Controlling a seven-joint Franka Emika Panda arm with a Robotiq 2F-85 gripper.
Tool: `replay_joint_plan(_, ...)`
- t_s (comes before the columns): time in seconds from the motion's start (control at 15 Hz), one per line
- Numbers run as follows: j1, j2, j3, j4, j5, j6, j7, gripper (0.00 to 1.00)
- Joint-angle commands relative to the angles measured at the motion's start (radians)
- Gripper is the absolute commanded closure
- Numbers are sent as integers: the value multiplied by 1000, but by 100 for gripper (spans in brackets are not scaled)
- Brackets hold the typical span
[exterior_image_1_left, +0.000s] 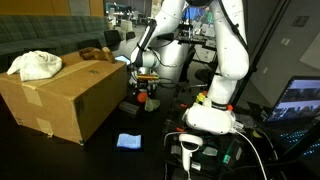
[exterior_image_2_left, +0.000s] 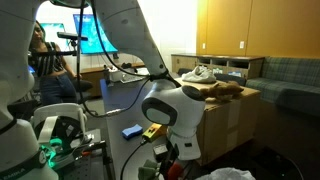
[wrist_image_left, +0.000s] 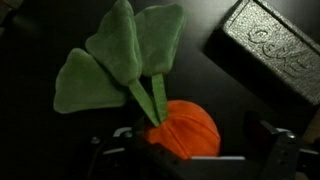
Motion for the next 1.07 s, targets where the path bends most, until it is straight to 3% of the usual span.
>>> replay_joint_plan(0.0,15,18,-27,15,-20,16,64,0)
replay_joint_plan(0.53,17,37,-75,50,-45,4,148,0)
replay_joint_plan(1.0,3,93,-79,124,-55,-23,147,0)
